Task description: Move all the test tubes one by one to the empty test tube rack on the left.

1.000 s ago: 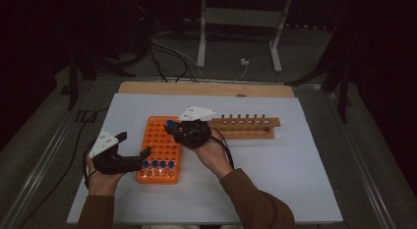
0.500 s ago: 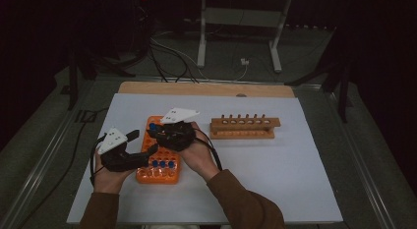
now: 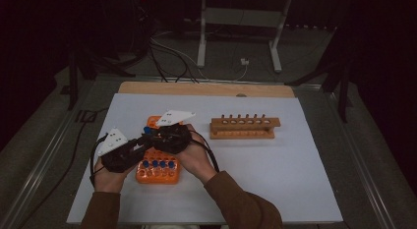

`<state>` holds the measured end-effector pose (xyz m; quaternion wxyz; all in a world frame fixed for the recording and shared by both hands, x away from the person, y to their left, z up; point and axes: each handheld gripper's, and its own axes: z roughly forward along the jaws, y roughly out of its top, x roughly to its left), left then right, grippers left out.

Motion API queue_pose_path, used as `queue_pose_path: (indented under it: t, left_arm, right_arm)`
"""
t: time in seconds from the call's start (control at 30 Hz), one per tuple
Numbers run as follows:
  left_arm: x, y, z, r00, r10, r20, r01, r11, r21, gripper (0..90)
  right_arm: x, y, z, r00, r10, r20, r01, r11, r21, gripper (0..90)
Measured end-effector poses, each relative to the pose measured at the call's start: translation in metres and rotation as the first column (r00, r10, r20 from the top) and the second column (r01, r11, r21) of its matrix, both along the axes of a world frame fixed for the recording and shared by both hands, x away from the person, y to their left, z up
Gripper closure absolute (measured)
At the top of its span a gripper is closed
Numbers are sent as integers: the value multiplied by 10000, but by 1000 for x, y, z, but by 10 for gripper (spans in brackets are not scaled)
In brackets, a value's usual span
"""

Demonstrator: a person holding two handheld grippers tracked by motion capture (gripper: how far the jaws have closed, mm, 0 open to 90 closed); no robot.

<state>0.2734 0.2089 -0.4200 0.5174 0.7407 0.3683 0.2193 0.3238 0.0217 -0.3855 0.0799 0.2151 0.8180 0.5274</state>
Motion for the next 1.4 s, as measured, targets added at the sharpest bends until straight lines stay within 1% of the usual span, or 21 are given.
queue_pose_path:
  t: [0.17,0.33,0.43,0.5,0.57,0.63,0.8,0.9,1.03,1.13,1.2,1.3,1.4]
  left_arm:
    - [-1,0,0,10000,-7,99,6,10000,78,778]
    - [-2,4,-2,9998,192,109,-194,9997,162,779]
    - [-2,10,-4,9991,405,80,-406,9991,125,779]
    - [-3,13,-7,9986,525,35,-525,9986,53,779]
    - [-5,17,-9,9984,563,-51,-563,9984,-45,779]
    - [-6,21,-12,9984,540,-136,-543,9983,-203,779]
    - [-11,26,-18,9980,599,-211,-602,9980,-167,779]
    - [-13,29,-22,9975,653,-282,-658,9977,-181,779]
    - [-15,33,-28,9967,685,-447,-700,9970,-325,779]
    - [-17,35,-33,9958,744,-536,-765,9963,-380,779]
    - [-18,36,-36,9951,779,-603,-800,9962,-336,779]
    - [-20,36,-40,9946,778,-684,-804,9961,-354,779]
    - [-22,36,-42,9946,748,-724,-769,9967,-273,779]
  right_arm:
    - [1,-1,1,9999,76,-66,-76,10000,57,759]
    - [4,-9,2,9995,165,-259,-152,9988,472,575]
    - [7,-18,2,9993,5,-371,18,9980,628,494]
    - [10,-26,1,9990,-229,-394,256,9973,691,432]
    - [12,-33,0,9982,-436,-405,461,9971,614,362]
    - [14,-40,-2,9973,-627,-374,643,9970,425,306]
    - [19,-58,-12,9914,-1242,-420,1248,9921,113,200]
    - [21,-68,-19,9859,-1606,-470,1605,9870,-73,160]
    - [24,-83,-26,9794,-1972,-435,1958,9801,-334,155]
    - [24,-92,-29,9753,-2188,-297,2172,9749,-492,154]
    - [23,-97,-30,9727,-2305,-263,2288,9719,-557,152]
    - [23,-105,-31,9690,-2468,-60,2459,9670,-662,152]
    - [23,-113,-33,9640,-2658,117,2659,9611,-745,151]
